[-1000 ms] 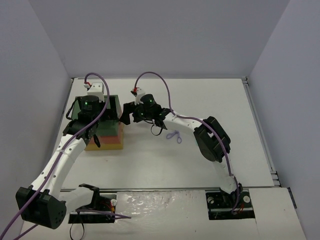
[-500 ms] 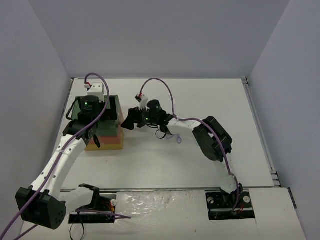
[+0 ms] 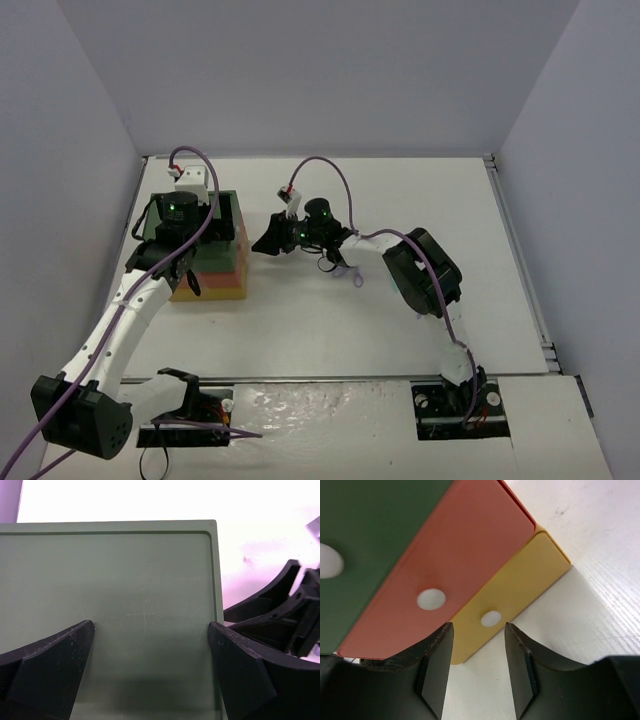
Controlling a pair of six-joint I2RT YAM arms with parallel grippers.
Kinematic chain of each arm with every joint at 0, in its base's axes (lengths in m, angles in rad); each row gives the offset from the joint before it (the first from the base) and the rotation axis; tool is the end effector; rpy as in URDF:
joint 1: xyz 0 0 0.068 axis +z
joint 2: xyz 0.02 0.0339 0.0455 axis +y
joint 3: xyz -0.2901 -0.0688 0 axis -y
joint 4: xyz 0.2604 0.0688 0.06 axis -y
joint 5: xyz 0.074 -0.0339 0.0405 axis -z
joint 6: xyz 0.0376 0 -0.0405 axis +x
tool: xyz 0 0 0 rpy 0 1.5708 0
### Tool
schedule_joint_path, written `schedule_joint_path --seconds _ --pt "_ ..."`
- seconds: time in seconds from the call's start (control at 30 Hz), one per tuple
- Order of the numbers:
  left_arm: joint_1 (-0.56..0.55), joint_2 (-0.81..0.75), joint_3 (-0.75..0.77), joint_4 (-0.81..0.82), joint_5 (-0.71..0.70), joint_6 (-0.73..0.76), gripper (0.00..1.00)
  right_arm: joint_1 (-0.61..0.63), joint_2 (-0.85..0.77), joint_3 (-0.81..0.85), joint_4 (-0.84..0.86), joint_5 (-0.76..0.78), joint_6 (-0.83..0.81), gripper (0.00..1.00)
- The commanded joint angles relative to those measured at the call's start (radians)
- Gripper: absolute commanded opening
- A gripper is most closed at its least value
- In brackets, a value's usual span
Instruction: Organize the makeup
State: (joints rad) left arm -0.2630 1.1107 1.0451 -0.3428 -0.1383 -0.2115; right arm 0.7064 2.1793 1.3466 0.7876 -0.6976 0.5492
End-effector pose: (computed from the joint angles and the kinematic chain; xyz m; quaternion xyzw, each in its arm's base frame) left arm 0.2496 -0.0618 0.3721 -0.0165 0.8345 -0.0726 0.5459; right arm 0.3709 0.3482 0.1946 -0.2888 0.6587 0.5814 0.3804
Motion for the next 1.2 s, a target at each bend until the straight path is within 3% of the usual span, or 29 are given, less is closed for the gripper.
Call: schedule_joint_path --seconds 0.0,0.77,1.17 --pt "-0.010 -0.019 0.023 0.004 0.030 0.013 0.97 0.005 0.050 0.072 0.124 -0.102 0.007 0.42" --pt "-0.010 -0.026 0.020 0.007 0.028 0.023 0.97 0.042 0.241 0.219 0.238 -0.309 0.007 0.46" --pt "-0.012 -0.031 0.018 0.005 0.028 0.026 0.97 0.043 0.247 0.229 0.308 -0.338 0.025 0.38"
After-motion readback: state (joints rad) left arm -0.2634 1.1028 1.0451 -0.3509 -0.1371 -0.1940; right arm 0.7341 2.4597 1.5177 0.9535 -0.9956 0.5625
